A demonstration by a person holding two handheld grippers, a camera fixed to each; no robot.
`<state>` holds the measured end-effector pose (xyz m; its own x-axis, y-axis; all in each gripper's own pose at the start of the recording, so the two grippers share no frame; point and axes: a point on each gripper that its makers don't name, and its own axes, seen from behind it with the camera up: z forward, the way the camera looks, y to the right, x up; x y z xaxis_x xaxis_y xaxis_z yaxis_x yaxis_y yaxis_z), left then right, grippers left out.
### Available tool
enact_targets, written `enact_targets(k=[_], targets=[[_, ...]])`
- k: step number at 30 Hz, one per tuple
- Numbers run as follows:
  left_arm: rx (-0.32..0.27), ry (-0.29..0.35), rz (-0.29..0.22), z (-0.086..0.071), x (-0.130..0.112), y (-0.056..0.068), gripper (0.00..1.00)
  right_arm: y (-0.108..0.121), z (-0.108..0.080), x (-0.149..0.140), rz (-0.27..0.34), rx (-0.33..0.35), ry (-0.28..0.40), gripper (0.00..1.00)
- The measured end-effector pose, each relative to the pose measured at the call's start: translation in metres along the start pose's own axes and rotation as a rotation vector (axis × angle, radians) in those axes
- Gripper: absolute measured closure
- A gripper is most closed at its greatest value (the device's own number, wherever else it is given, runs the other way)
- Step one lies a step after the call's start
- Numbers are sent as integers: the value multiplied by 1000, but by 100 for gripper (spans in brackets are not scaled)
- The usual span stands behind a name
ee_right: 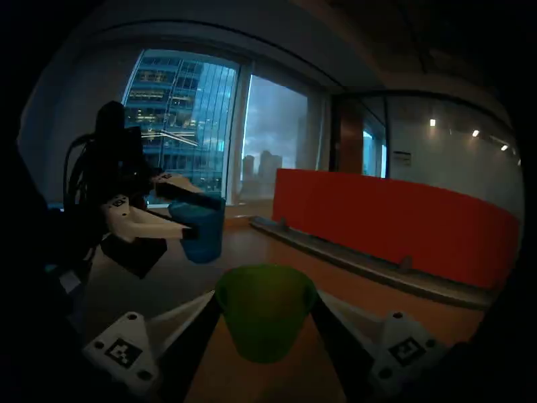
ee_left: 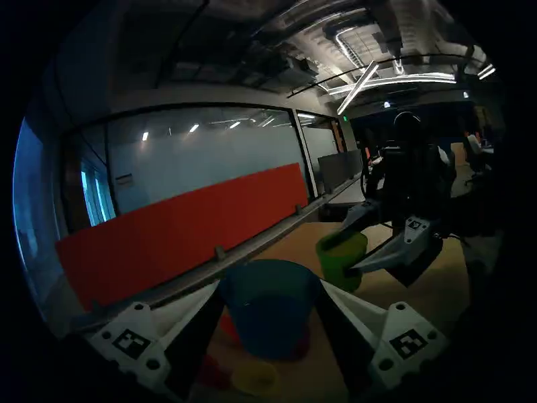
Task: Pour water
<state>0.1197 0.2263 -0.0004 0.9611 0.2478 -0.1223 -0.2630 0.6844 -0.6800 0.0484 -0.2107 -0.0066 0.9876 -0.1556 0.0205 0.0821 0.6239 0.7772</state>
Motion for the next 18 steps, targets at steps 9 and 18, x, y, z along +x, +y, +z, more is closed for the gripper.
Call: enact_targets(k=[9,18], targets=[[24,26,132,1,33,-11,12,-22,9,3,8,50,10,8],[41,46,226,3,55,-20,12,-41,16,7,1,96,16,8]])
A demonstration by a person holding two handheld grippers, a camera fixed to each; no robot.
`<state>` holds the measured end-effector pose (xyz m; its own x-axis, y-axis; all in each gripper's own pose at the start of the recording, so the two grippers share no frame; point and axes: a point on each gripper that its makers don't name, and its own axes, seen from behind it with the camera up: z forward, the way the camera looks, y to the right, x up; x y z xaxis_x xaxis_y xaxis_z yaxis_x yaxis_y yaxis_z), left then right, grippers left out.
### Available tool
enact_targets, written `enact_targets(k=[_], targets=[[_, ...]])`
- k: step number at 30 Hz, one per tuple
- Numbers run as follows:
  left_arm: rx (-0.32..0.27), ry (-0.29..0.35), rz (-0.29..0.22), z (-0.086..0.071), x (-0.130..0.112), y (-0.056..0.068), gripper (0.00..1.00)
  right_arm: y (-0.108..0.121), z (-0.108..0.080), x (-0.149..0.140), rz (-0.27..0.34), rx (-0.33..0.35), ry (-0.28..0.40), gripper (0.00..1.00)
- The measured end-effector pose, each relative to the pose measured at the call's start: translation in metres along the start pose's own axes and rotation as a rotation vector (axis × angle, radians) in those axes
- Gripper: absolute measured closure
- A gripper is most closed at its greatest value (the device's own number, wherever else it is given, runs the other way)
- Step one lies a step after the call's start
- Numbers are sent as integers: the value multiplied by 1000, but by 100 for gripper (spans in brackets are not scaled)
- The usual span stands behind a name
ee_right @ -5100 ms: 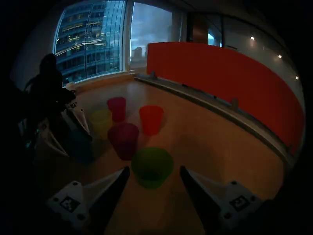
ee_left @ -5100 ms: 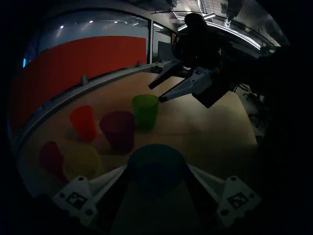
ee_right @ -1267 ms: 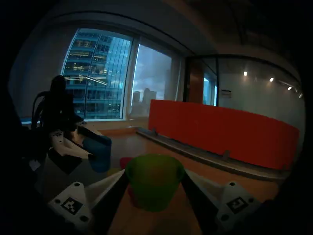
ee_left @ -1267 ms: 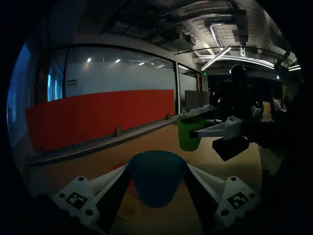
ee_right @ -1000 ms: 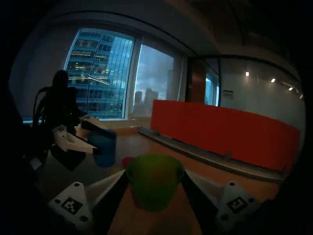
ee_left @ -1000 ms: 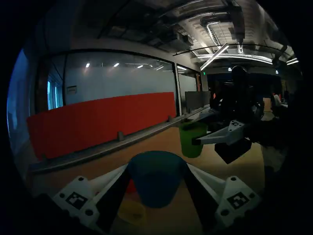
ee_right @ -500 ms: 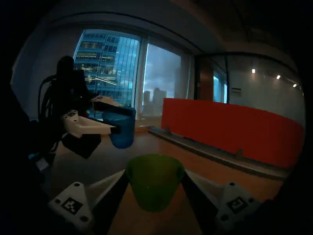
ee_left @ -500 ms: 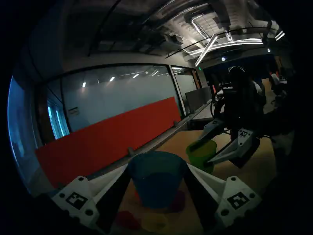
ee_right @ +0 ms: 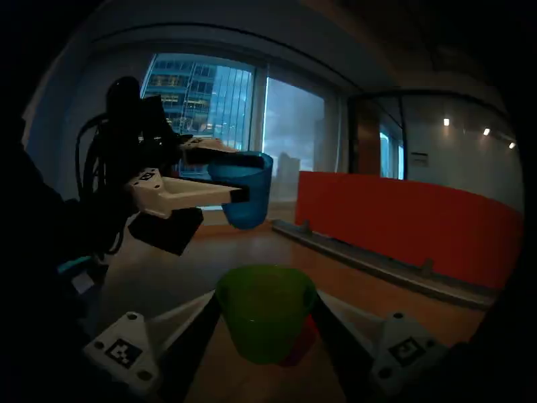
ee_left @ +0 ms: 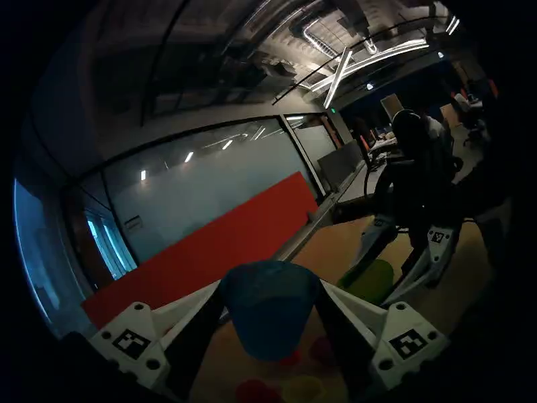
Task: Pour water
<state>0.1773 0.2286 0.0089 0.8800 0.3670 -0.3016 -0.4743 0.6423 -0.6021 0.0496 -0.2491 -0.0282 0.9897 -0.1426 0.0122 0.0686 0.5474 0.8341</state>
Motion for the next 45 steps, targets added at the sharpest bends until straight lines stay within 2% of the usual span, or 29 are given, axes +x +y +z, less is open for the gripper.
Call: enact_targets(k=[5,9,15,27,45], targets=[[7,0,48,1,6,-5,12,-7,3,2,-2,20,2,9],[10,-2,63,1,9,-7,12,-10,5,5,1,29,11,8],[3,-4,82,2,12,-8,12,-11,7,8,7,36,21,8],[-7,2,165,3,22,-7,12,-19,11,5,8,58,23,8],[18,27,327,0,46,-12,12,-34,20,7,3,96,29,8]])
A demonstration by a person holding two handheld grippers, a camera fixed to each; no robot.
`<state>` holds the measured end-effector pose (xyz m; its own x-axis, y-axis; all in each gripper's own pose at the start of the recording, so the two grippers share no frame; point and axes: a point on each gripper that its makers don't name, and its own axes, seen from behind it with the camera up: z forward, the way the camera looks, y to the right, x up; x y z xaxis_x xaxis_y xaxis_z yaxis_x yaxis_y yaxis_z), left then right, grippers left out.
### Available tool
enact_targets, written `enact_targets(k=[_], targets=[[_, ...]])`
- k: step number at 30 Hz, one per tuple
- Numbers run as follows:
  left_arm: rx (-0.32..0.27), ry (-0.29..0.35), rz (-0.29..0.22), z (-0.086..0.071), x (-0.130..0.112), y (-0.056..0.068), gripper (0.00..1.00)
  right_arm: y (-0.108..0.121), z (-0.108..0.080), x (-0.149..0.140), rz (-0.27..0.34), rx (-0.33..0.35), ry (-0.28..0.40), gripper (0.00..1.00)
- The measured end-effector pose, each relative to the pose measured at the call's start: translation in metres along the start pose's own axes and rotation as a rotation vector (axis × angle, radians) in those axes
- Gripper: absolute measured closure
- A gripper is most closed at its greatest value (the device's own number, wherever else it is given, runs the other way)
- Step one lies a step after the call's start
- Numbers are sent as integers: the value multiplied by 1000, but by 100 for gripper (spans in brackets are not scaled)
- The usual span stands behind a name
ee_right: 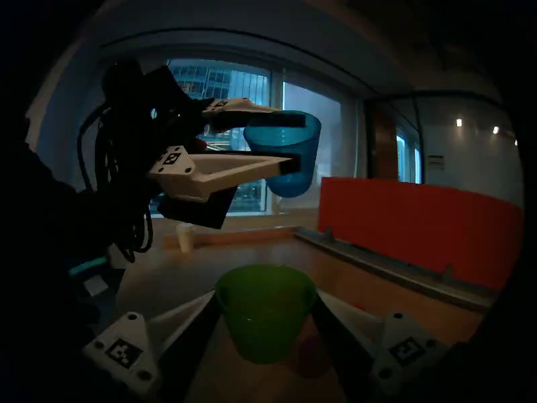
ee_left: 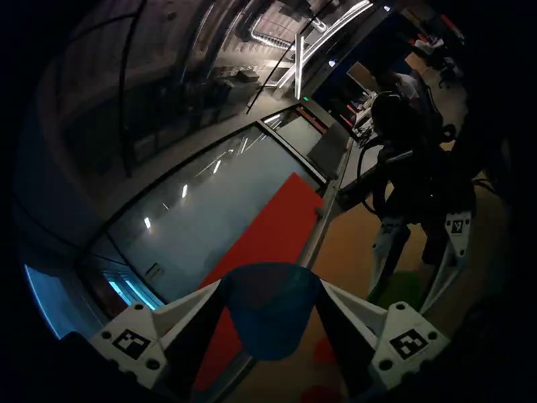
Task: Pour water
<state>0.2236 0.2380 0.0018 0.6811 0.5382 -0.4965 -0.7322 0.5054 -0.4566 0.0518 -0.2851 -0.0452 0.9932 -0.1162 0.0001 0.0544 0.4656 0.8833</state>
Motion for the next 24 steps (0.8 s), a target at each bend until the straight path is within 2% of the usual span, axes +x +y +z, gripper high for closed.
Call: enact_targets(k=[9,24], targets=[[7,-2,75,2,7,-9,12,-3,3,1,1,10,5,8],[15,-6,186,4,15,-12,12,-1,8,0,2,15,11,8]])
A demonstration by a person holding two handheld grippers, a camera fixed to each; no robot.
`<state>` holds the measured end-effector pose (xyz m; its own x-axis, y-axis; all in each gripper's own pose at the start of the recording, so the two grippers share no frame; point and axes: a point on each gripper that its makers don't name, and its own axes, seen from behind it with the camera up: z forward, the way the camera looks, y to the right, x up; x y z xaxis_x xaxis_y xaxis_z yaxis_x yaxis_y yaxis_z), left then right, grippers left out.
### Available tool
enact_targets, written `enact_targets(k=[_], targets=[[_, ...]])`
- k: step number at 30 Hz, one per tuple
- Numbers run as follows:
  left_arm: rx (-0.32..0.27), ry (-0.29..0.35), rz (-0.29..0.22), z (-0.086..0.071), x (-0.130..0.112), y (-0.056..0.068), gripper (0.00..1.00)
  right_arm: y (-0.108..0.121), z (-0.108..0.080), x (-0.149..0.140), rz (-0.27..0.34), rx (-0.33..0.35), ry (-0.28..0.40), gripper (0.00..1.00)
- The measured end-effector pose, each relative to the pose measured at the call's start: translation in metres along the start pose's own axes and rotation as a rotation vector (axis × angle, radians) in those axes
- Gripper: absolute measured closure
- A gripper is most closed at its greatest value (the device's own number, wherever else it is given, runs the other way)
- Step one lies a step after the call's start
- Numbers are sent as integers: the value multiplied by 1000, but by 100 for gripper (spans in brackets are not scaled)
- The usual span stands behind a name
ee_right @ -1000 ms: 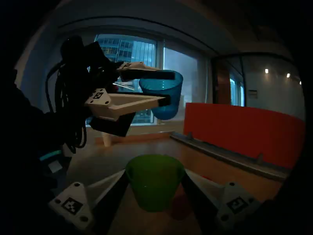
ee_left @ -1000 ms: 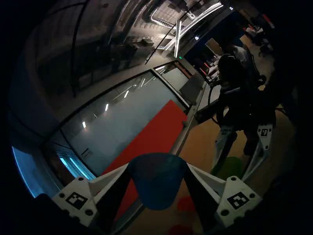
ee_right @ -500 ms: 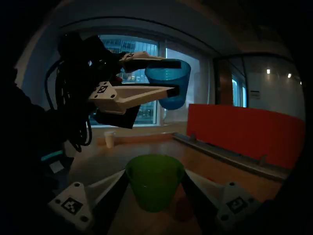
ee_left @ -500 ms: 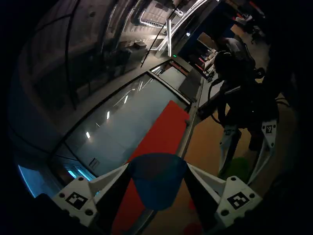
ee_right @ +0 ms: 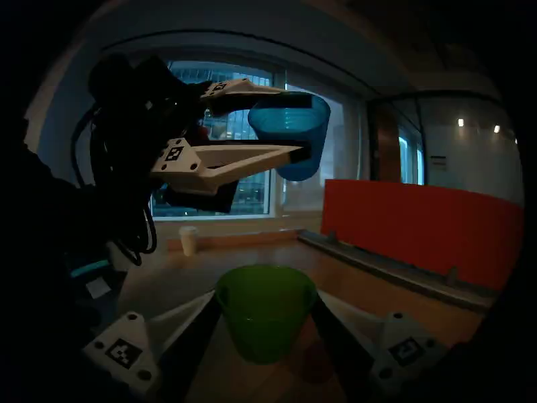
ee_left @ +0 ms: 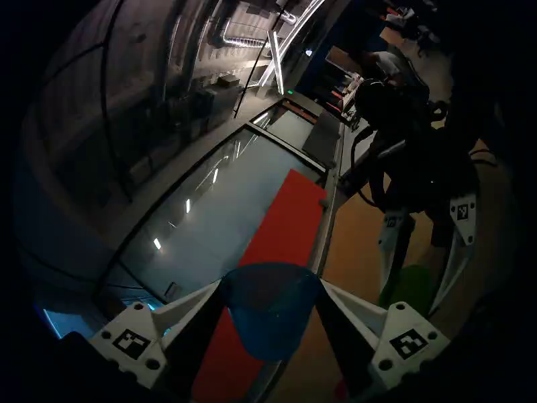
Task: Pour water
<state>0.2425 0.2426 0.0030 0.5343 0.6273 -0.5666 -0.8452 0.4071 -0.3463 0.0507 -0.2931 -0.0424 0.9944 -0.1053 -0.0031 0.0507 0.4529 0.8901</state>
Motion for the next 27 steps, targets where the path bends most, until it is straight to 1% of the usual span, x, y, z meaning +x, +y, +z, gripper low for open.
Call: enact_targets(k=[12,18,27], targets=[[-1,-5,75,1,4,1,12,2,2,0,-1,-1,1,8],[4,-5,109,0,6,-2,12,2,2,2,-5,-1,2,8],[8,-1,147,0,8,-6,12,1,2,5,-11,1,0,8]])
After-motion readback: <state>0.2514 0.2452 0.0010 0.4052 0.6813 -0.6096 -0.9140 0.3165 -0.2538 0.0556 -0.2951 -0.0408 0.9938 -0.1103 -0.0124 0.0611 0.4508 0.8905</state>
